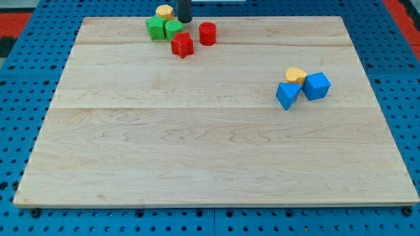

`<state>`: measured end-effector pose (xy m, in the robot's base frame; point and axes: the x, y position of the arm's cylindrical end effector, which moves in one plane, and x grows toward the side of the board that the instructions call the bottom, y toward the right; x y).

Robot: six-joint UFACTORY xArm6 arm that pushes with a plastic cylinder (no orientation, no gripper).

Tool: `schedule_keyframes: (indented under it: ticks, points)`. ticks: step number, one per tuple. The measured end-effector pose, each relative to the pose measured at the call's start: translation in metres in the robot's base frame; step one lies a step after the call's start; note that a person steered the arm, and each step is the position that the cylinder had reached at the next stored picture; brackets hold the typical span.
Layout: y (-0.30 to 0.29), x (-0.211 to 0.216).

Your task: Move the yellow hexagon towards the top center of the board

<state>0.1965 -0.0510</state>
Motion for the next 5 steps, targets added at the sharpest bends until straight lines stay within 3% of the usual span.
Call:
schedule_keyframes:
  ticks: [1, 2, 3, 4, 5]
  points:
    - [0.015, 0.016]
    - [0.083, -0.003]
    - [0.091, 0.076]
    - [0.068, 0.079]
    - [0.065, 0.055]
